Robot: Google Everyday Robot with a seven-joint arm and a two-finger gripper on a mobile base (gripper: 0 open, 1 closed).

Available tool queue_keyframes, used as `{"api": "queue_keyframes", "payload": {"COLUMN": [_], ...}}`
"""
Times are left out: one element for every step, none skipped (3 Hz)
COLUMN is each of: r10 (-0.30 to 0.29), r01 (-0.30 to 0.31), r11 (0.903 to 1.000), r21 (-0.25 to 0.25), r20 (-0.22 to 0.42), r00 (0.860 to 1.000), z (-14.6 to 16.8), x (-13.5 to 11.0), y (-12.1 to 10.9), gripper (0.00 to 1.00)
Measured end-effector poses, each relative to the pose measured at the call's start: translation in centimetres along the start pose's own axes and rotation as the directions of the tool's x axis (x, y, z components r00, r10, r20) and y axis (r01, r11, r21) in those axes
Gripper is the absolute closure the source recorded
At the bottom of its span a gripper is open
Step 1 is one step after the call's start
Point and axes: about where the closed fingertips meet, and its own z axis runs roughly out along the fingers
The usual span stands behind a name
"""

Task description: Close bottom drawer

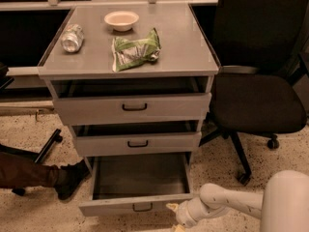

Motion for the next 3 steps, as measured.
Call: {"api": "queue_keyframes", "payload": {"r10": [0.023,0.032,-0.002], "r01": [-0.024,-0.037,-0.003], "r11": [0.9990,0.9950,0.9910], "r21": [0.038,0.093,0.134], "r20": [0.026,0.052,0.037], "r00": [0.999,0.998,0.999], "z": [1.0,2.7,4.7], "x": [1.3,2.7,2.8], "y": [-1.9,-5.0,-7.5], "gripper": [0.00,0.00,0.00]}}
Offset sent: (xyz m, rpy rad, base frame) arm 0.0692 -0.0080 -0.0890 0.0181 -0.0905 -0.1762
